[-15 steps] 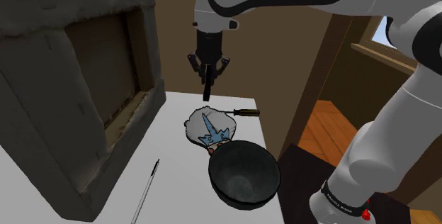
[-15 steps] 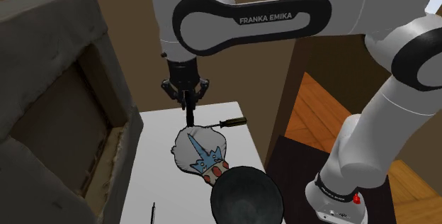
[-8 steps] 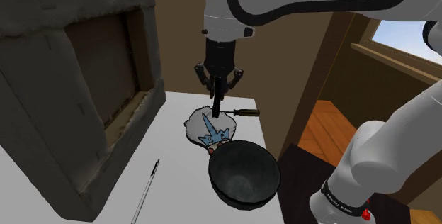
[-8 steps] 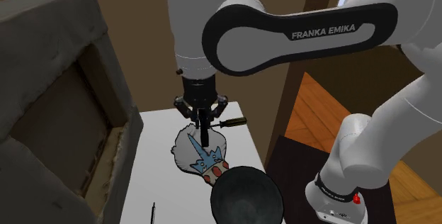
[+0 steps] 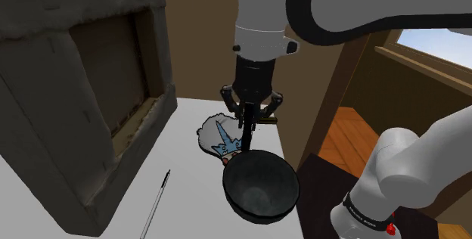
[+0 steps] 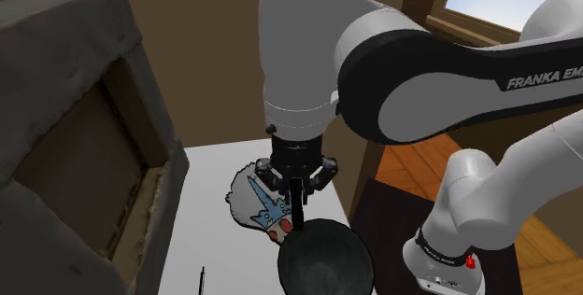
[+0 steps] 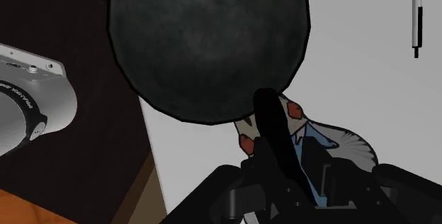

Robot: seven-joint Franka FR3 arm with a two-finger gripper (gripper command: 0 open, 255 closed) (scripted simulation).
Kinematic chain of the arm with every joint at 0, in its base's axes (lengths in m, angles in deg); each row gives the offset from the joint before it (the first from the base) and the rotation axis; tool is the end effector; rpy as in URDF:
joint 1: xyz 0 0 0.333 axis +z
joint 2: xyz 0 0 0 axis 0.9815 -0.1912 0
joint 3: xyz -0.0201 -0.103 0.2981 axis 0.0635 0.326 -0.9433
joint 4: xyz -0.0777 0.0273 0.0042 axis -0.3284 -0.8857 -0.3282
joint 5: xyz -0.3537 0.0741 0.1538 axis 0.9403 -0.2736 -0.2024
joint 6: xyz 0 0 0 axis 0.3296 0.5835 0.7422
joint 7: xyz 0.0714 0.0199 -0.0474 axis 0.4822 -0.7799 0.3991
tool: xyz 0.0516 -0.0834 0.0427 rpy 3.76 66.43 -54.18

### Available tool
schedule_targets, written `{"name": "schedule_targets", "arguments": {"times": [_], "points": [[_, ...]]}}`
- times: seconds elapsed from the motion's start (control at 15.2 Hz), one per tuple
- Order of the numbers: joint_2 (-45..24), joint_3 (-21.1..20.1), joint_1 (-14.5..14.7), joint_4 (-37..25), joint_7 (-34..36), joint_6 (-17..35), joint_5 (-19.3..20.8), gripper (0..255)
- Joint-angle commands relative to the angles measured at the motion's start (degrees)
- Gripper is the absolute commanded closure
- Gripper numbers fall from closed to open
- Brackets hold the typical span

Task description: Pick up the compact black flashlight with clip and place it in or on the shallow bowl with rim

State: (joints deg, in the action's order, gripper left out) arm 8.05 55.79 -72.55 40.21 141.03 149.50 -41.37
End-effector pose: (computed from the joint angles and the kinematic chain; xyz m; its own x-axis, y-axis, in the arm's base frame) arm 0.3301 0.2663 0.5829 0.4923 -0.8704 -0.0036 -0.8704 -0.4923 0.0050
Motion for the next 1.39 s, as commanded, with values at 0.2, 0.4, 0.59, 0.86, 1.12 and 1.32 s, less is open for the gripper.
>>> {"name": "schedule_targets", "arguments": {"times": [0.2, 0.4, 0.59, 0.86, 1.12, 1.32], "points": [[5.5, -3.0, 3.2, 2.9, 4.9, -1.7, -3.6, 255], [7.6, -4.6, 4.6, 4.5, 7.1, -1.7, -5.3, 255], [7.9, -5.1, 4.8, 6.9, 6.9, 0.5, -5.7, 255], [8.1, -5.7, 5.1, 10.1, 6.7, 3.4, -6.3, 255], [8.1, -6.5, 5.3, 13.0, 6.5, 6.4, -6.9, 255], [8.1, -6.7, 5.3, 13.9, 6.4, 7.3, -7.1, 255]]}}
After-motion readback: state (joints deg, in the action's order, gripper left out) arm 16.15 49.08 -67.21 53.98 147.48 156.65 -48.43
